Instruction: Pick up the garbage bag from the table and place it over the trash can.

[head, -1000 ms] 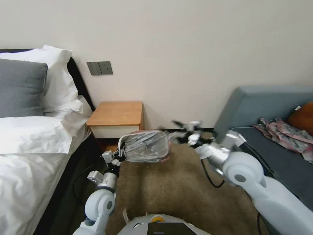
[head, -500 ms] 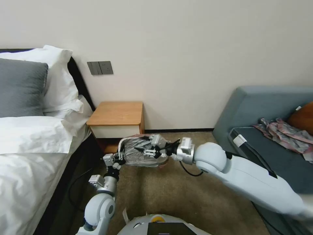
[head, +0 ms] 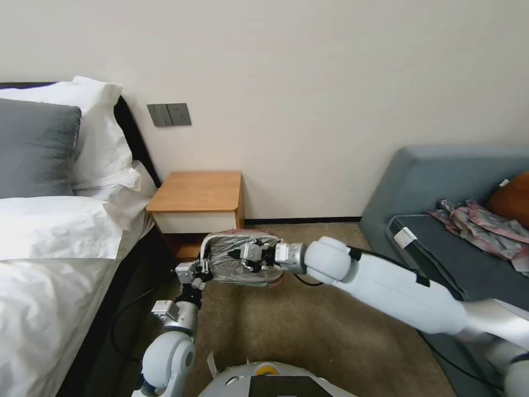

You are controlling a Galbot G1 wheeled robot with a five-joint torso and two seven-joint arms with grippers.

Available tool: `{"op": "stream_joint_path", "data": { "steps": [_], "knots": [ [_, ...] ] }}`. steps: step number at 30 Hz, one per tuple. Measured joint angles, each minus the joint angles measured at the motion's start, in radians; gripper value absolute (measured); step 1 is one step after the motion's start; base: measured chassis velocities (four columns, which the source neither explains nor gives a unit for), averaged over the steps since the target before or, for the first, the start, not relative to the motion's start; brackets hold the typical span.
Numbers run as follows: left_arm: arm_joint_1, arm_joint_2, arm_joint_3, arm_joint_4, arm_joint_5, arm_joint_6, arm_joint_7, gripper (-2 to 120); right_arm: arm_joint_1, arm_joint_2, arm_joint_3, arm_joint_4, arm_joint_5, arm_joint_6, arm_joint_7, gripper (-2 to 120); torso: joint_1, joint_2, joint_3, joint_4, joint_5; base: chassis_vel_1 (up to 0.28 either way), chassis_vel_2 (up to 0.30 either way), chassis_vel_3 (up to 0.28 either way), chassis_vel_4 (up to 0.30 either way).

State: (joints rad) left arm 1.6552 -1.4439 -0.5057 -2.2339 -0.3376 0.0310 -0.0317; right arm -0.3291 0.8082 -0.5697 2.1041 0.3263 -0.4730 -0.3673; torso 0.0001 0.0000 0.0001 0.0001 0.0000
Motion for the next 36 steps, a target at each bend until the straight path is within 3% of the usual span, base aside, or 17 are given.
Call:
{"op": "stream_joint_path", "data": {
  "steps": [11,36],
  "knots": [
    [0.000,-0.044,0.020,0.002,0.014,0.001,0.016,5,-0.010,0.042,-0.033,-0.065,-0.112,-0.039,0.026,0,0.000,0.000,0.000,-0.0003,0.0000,0.000,0.000,0.000,0.000],
    [0.021,-0.049,0.022,-0.036,0.069,-0.024,0.043,5,0.104,0.126,-0.166,-0.135,-0.151,-0.223,0.065,0,0.000,0.000,0.000,-0.0001,0.0000,0.000,0.000,0.000,0.000]
  ]
}}
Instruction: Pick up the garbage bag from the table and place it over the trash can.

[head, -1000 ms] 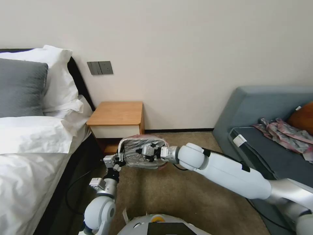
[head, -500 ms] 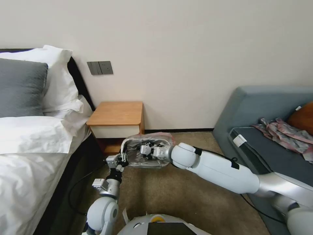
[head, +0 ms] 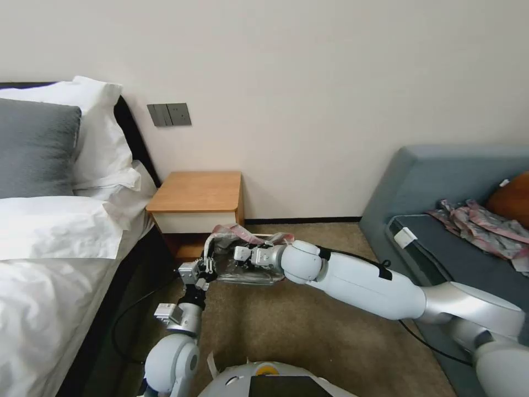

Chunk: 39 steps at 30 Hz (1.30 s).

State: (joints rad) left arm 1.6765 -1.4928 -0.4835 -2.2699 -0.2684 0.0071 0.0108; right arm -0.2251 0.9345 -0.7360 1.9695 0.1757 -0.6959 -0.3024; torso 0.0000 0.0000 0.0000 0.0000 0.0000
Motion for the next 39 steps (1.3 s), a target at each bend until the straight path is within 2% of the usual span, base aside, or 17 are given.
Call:
{"op": "stream_joint_path", "data": {
  "steps": [13,30,39],
  "knots": [
    [0.006,-0.008,0.003,-0.010,-0.004,0.000,0.000,5,-0.009,-0.004,-0.001,-0.024,-0.104,-0.026,-0.046,0,0.000,0.000,0.000,-0.0001,0.0000,0.000,0.000,0.000,0.000],
    [0.028,-0.033,0.021,-0.022,0.013,-0.002,0.010,5,-0.027,0.017,-0.015,-0.073,-0.164,-0.030,-0.024,0,0.000,0.000,0.000,0.0000,0.0001,0.000,0.000,0.000,0.000],
    [0.026,-0.031,0.015,-0.011,0.009,-0.003,0.008,5,-0.035,-0.015,0.001,-0.025,-0.156,-0.021,-0.010,0,0.000,0.000,0.000,0.0000,0.0000,0.000,0.000,0.000,0.000]
  ]
}}
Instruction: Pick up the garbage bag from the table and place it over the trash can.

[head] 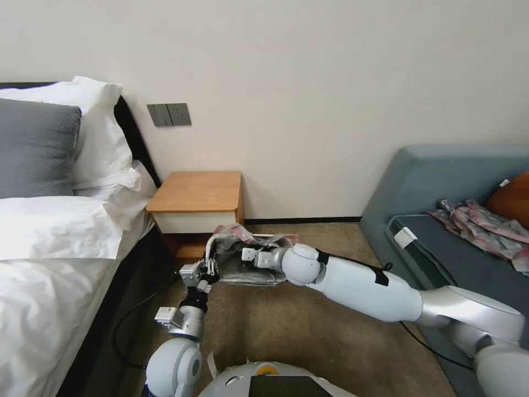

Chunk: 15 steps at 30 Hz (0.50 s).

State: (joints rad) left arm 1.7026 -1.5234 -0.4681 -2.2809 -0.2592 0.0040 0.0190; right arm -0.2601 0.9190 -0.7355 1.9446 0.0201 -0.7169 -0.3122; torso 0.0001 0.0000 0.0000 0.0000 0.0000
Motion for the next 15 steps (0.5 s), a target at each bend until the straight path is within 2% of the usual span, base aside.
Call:
{"op": "stream_joint_path", "data": {
  "steps": [2,5,8,10,11,13,15],
  "knots": [
    [0.000,0.000,0.000,0.000,0.000,0.000,0.000,5,0.000,0.000,0.000,0.000,0.000,0.000,0.000,0,0.000,0.000,0.000,0.0000,0.0000,0.000,0.000,0.000,0.000],
    [-0.007,0.002,-0.002,0.013,-0.005,0.000,-0.002,5,-0.001,-0.027,0.012,0.041,0.023,0.002,0.005,7,0.000,0.000,0.000,-0.0001,0.0000,0.000,0.000,0.000,0.000],
    [-0.011,0.005,-0.006,0.025,-0.008,-0.002,-0.004,5,-0.003,-0.053,0.029,0.080,0.061,0.007,0.013,22,0.000,0.000,0.000,-0.0001,0.0000,0.000,0.000,0.000,0.000],
    [-0.014,0.006,-0.009,0.033,-0.013,-0.002,-0.006,5,-0.006,-0.067,0.039,0.098,0.080,0.010,0.014,25,0.000,0.000,0.000,-0.0001,0.0001,0.000,0.000,0.000,0.000],
    [-0.016,0.007,-0.010,0.039,-0.018,-0.002,-0.008,5,-0.009,-0.079,0.048,0.114,0.105,0.013,0.015,31,0.000,0.000,0.000,0.0000,0.0000,0.000,0.000,0.000,0.000],
    [-0.019,0.009,-0.011,0.043,-0.022,-0.002,-0.010,5,-0.011,-0.089,0.054,0.125,0.131,0.014,0.018,34,0.000,0.000,0.000,0.0000,0.0000,0.000,0.000,0.000,0.000],
    [-0.027,0.012,-0.012,0.052,-0.037,0.000,-0.015,5,-0.019,-0.110,0.070,0.151,0.180,0.015,0.024,44,0.000,0.000,0.000,-0.0001,0.0000,0.000,0.000,0.000,0.000]
  ]
}}
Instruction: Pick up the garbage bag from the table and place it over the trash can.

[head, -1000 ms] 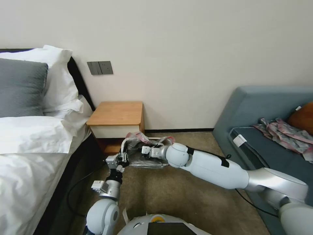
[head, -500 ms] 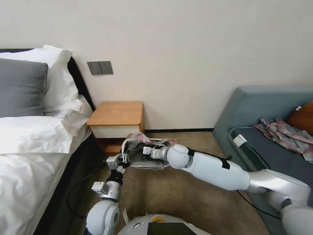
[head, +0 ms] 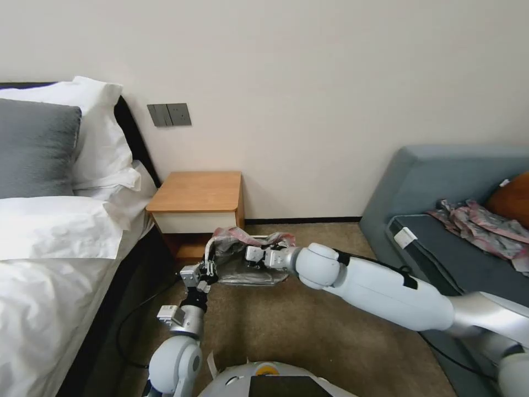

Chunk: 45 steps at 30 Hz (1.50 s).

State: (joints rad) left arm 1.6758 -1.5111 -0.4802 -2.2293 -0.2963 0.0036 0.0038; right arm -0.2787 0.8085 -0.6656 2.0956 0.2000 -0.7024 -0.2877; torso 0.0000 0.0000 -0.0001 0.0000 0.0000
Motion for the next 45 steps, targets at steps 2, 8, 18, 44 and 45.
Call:
{"op": "stream_joint_path", "data": {
  "steps": [2,8,18,44,45],
  "knots": [
    [-0.003,0.001,0.000,0.003,-0.006,0.002,-0.003,5,-0.003,-0.006,0.006,0.007,0.010,0.000,0.000,50,0.000,0.000,0.000,0.0001,0.0001,0.000,0.000,0.000,0.000],
    [-0.026,0.006,-0.009,0.024,-0.052,0.023,-0.029,5,-0.054,-0.054,0.081,0.054,0.099,0.015,0.005,75,0.000,0.000,0.000,0.0001,0.0000,0.000,0.000,0.000,0.000],
    [-0.049,0.029,-0.011,0.045,-0.114,0.076,-0.084,5,-0.199,-0.145,0.305,0.182,0.385,0.028,0.129,100,0.000,0.000,0.000,0.0001,0.0000,0.000,0.000,0.000,0.000],
    [-0.015,0.064,0.019,0.024,-0.205,0.300,-0.257,5,-0.842,-0.054,0.754,0.233,0.286,0.514,0.540,100,0.000,0.000,0.000,-0.0004,-0.0003,0.000,0.000,0.000,0.000],
    [-0.015,0.072,0.025,0.031,-0.215,0.308,-0.264,5,-0.896,-0.033,0.788,0.235,0.253,0.524,0.533,100,0.000,0.000,0.000,0.0001,0.0002,0.000,0.000,0.000,0.000]
  ]
}}
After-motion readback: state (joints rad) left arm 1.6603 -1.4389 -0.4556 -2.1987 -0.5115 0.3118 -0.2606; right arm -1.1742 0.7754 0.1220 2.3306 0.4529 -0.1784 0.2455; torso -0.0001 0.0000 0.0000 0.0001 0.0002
